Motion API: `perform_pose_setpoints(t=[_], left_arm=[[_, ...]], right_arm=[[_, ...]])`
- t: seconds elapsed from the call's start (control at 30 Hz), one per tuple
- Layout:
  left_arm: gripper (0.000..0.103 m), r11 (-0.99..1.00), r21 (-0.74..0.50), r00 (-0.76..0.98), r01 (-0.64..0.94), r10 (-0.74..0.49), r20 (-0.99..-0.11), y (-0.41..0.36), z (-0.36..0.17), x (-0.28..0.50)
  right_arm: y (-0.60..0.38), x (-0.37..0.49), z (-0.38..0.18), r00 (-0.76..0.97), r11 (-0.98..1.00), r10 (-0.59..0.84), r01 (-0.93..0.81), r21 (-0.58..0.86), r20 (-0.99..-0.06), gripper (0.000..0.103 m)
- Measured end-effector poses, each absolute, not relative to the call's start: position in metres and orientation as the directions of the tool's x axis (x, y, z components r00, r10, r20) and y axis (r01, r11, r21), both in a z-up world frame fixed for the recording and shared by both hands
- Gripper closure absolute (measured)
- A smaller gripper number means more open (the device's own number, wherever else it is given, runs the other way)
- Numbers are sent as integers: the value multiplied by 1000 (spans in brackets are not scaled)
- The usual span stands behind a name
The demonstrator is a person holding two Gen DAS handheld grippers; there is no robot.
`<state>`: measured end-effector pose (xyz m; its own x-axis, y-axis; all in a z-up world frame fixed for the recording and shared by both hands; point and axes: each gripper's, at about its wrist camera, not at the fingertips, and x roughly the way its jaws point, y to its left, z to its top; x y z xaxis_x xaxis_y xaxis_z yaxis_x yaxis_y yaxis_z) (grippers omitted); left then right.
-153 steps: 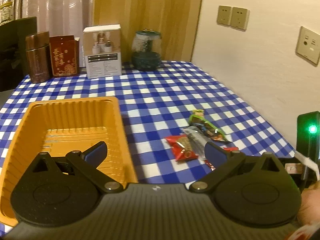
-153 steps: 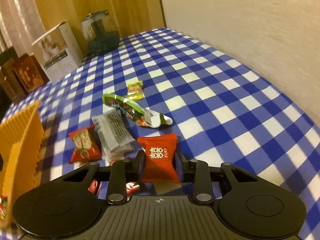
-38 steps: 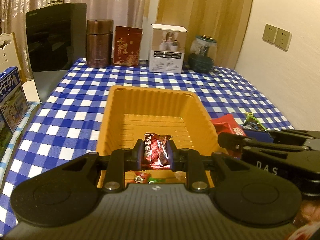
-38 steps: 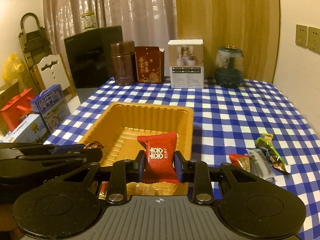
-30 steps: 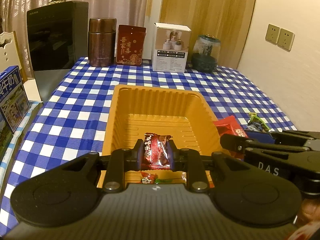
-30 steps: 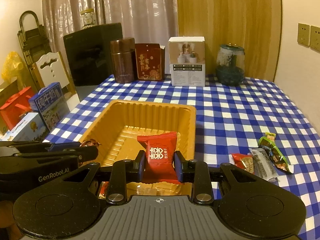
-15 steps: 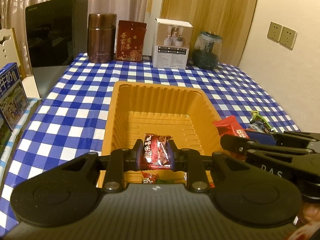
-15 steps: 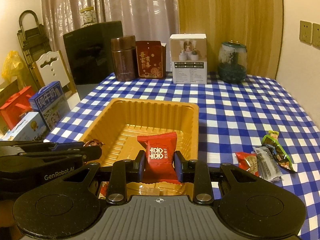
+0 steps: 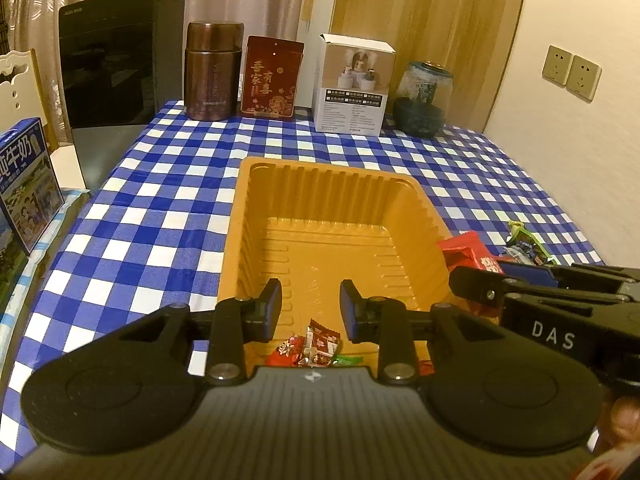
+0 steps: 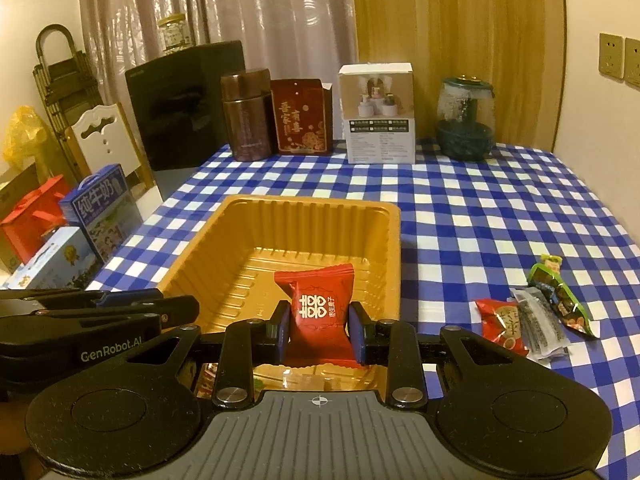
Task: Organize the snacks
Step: 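Carry both candies into the orange tray and open both tools, then move both tools back to the snack pile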
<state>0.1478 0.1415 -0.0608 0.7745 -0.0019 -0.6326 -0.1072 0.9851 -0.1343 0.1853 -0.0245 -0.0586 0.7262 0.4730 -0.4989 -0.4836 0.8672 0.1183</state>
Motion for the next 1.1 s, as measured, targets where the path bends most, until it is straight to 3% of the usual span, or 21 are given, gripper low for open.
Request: perform_pose_setpoints(t=[0.37,0.43,0.5,1.1], left_arm=[[75,984,-135,774,-114,2,-633,146,-60,146],[75,984,-135,774,-114,3,-633,148,-60,145],[75,984,-134,774,-116,5,-634,150,-60,145],[75,987,-130,772,-98,-6,-635,142,-58,146]], right_arm=[[-21,186,-60,697,847,516,-501,177,-498,71],[-20,187,-61,689,841,526,-506,189,-498,65],[-20,186,-60,704,848,517,-500,177,-488,46],[-42,189,-56,746,880,472,-432,198,-470,46]])
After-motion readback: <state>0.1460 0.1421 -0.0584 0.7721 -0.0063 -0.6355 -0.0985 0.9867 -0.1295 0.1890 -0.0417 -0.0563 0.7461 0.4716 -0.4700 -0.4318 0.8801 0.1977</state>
